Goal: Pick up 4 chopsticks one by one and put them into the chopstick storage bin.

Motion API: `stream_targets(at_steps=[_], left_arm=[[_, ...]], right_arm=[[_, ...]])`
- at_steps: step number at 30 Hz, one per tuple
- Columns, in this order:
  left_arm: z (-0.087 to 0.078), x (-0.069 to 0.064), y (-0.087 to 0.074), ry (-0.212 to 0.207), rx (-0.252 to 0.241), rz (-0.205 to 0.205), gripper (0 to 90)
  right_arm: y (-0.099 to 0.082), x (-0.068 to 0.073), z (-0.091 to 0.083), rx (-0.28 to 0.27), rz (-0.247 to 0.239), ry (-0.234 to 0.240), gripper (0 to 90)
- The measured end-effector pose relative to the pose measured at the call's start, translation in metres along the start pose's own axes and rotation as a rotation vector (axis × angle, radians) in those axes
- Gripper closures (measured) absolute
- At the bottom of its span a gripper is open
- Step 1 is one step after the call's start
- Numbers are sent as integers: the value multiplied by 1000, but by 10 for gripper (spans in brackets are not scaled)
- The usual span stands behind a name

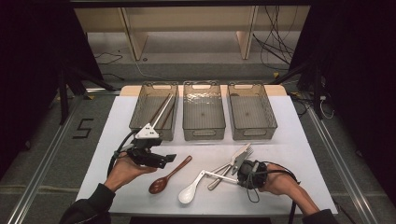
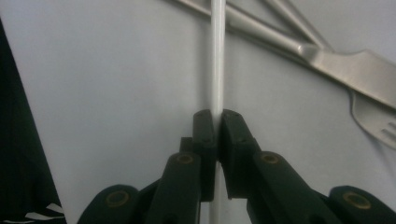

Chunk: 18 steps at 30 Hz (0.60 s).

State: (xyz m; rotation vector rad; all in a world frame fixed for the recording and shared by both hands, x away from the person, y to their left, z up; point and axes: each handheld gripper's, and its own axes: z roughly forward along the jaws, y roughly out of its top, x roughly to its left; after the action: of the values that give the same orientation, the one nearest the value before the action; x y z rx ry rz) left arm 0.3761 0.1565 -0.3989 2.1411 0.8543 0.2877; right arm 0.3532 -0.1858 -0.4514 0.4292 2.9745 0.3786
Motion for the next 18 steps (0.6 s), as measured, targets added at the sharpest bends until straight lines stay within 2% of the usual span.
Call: stream_targets(at_steps=[6,8,10,12,15,17,18], left_arm=[[5,-6,1,-18,12,21,197],[7,-9,1,-34,13,27,198],[9,-12,3,-52,18,40,197],[11,-16,3,-64,26,64,197],[16,-23,4,-84,41,99,195],[19,-27,4,-98,49,115,194],[20,-29,4,-108,52,117,193]], right_arm=[[7,4,-13,-40,-36,-33,859],[8,5,-15,-55,-30,-41,859],[9,7,-18,-65,-15,-36,859],[11,7,-20,-82,-39,-46,859],[13,9,-23,-93,-24,-44,859],[14,9,-23,-102,-47,-51,859],[14,11,-24,-101,-32,-50,859]])
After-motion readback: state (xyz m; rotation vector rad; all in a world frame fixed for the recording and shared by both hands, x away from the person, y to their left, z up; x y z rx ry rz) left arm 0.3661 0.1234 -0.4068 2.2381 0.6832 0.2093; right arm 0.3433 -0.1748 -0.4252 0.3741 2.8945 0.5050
